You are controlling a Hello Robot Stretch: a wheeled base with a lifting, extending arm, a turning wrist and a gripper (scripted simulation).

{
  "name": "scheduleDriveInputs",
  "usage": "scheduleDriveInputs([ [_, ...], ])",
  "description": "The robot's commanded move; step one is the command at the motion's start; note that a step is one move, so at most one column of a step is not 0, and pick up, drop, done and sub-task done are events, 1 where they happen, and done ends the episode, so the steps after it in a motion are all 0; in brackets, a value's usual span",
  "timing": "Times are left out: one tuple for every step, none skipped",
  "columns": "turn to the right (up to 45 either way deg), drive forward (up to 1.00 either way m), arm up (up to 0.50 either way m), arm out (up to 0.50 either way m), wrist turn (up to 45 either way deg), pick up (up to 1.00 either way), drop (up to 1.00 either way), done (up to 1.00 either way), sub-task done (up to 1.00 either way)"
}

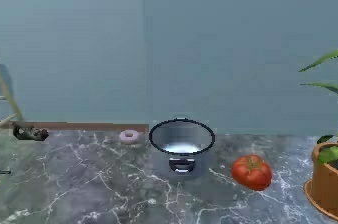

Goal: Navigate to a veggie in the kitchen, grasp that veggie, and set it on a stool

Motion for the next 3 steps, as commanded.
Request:
scheduleDriveInputs([
  [-45.0, 0.00, 0.00, 0.00, 0.0, 0.00, 0.00, 0.00, 0.00],
  [-18.0, 0.00, 0.00, 0.00, 0.0, 0.00, 0.00, 0.00, 0.00],
  [0.0, 0.00, 0.50, 0.00, 0.0, 0.00, 0.00, 0.00, 0.00],
])
